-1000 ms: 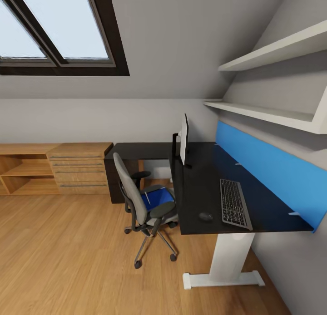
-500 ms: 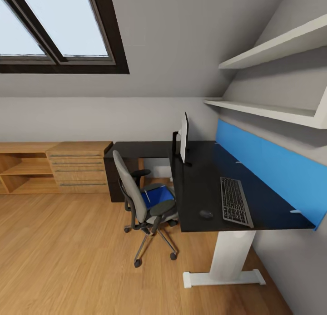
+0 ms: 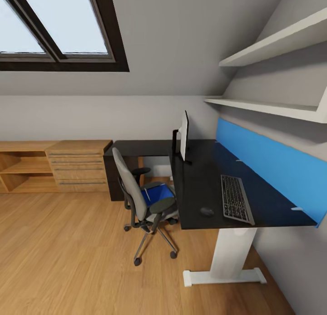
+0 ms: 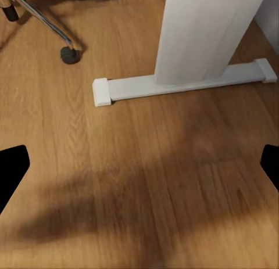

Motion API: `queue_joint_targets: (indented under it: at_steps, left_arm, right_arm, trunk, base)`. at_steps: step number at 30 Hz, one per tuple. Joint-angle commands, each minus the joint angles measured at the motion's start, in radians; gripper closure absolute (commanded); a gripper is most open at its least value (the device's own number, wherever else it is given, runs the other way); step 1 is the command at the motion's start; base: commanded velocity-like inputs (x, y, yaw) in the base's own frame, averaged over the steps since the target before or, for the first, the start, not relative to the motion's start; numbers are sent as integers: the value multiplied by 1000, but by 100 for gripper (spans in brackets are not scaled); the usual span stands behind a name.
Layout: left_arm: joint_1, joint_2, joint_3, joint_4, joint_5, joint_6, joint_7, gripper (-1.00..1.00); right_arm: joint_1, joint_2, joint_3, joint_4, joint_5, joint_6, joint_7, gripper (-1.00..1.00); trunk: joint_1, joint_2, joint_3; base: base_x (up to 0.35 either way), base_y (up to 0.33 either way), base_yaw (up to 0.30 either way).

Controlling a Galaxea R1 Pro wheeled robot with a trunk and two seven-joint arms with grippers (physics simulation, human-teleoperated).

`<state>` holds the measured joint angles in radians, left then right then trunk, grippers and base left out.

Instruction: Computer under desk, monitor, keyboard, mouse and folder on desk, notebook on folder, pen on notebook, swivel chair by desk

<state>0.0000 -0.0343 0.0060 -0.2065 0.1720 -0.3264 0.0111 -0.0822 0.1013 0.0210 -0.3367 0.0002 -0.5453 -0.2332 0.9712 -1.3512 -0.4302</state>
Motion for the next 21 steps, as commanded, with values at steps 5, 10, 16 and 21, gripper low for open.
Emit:
queue_joint_targets:
  at_steps: [5, 10, 16, 21]
  left_arm:
    - [0, -1, 1, -1, 4, -2, 1, -100]
    - [0, -2, 1, -1, 4, -2, 2, -100]
    - [0, -3, 1, -1, 3, -2, 2, -100]
    - [0, -10, -2, -1, 2, -3, 0, -100]
  right_arm:
    - [-1, -21, 2, 18, -1, 2, -5, -100]
    - [-1, -33, 5, 123, -2, 4, -3, -100]
    - [-1, -35, 4, 230, -4, 4, 0, -100]
    - [-1, -39, 4, 291, -3, 5, 0, -100]
  trunk:
    - [19, -36, -17]
    - [31, -57, -26]
    - [31, -57, -26]
    - [46, -85, -39]
  base:
    - [0, 0, 0]
    - [0, 0, 0]
    - [0, 0, 0]
    - [0, 0, 0]
